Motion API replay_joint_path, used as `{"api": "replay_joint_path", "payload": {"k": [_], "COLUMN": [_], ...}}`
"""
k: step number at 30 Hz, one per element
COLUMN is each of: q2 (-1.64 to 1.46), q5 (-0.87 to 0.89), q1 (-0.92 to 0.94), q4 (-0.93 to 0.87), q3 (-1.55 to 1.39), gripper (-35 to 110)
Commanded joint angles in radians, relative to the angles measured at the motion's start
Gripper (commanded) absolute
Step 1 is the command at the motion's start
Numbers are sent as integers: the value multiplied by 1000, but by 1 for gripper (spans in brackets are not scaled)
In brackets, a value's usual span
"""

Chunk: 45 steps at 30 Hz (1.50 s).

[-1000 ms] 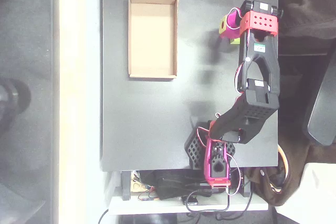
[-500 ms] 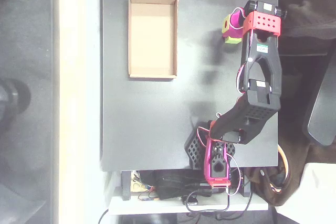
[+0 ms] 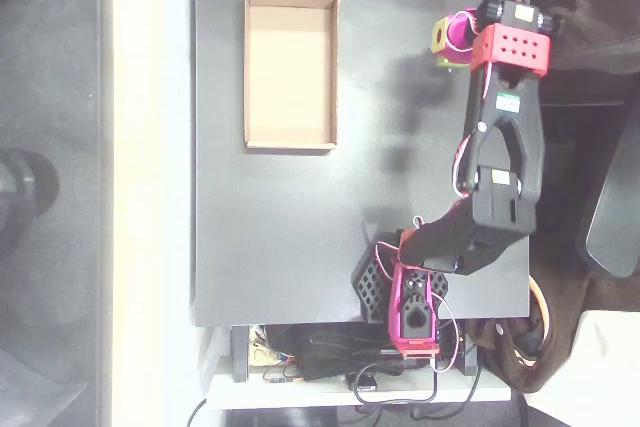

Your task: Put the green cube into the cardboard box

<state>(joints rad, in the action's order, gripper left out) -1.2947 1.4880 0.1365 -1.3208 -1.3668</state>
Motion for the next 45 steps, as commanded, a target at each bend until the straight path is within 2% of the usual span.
{"api": "replay_joint_path", "payload": {"k": [1, 11, 19, 29, 45], "q2": [-195, -543, -706, -815, -735], "q5": [6, 6, 6, 6, 6], "q1": [9, 3, -9, -229, -592], "q4": [-14, -18, -18, -9, -8], "q3": [18, 8, 3, 5, 0], "gripper": [14, 14, 14, 14, 14]}}
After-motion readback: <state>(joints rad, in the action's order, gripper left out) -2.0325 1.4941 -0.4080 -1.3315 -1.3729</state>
